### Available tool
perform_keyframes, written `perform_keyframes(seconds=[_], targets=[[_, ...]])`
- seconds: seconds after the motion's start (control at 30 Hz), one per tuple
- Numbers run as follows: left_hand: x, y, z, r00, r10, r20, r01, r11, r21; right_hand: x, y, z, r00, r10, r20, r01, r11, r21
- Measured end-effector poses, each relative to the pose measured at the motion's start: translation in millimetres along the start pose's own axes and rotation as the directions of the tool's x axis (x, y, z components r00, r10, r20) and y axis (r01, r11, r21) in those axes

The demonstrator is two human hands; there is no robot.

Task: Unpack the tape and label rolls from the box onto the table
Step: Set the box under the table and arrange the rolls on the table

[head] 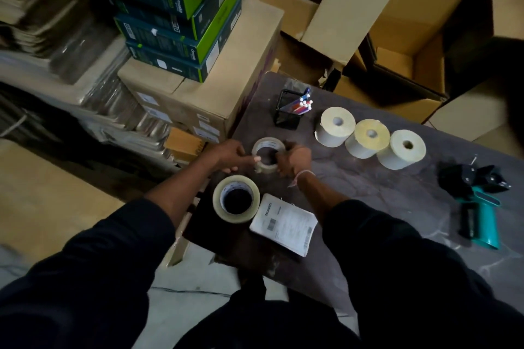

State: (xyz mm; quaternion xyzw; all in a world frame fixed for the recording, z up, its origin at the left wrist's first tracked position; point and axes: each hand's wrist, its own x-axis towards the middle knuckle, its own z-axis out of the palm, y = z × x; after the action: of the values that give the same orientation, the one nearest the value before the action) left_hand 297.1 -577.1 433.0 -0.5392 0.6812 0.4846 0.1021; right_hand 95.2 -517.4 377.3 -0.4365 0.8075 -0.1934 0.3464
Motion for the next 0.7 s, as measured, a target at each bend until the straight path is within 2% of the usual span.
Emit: perform_keyframes(seconds=[0.07, 0.13, 0.2, 0.27, 0.33, 0.53, 0.7], targets=[[-15, -3, -10, 0.988, -0.035, 0.150, 0.021, 0.996, 0.089, -10, -7, -9, 0.999, 0.032, 0.010, -0.032, 0.999, -0.018], [-29, -4, -17, 0.946, -0.105, 0.307, 0.064, 0.988, 0.142, -19, -11, -18, 1.000, 0.019, -0.016, -0.020, 0.996, -0.081], [-39, -3, -16, 0.912, -0.194, 0.362, 0.108, 0.964, 0.245, -23, -12, -20, 0.999, 0.004, -0.034, -0.007, 0.997, -0.083], [-39, -5, -7, 0.907, -0.272, 0.323, 0.155, 0.926, 0.343, -23, -11, -19, 0.999, 0.001, -0.037, -0.005, 0.994, -0.107], [-38, -6, 6, 0.918, -0.309, 0.249, 0.206, 0.907, 0.367, -24, -12, -18, 0.999, -0.002, -0.034, -0.003, 0.989, -0.149], [-35, 13, 29, 0.983, -0.183, 0.030, 0.134, 0.813, 0.567, -20, -6, -21, 0.998, -0.010, -0.067, -0.001, 0.986, -0.166], [-21, 20, 22, 0.982, -0.176, -0.074, 0.190, 0.854, 0.484, -15, 10, -36, 0.989, 0.045, -0.141, -0.054, 0.997, -0.064]])
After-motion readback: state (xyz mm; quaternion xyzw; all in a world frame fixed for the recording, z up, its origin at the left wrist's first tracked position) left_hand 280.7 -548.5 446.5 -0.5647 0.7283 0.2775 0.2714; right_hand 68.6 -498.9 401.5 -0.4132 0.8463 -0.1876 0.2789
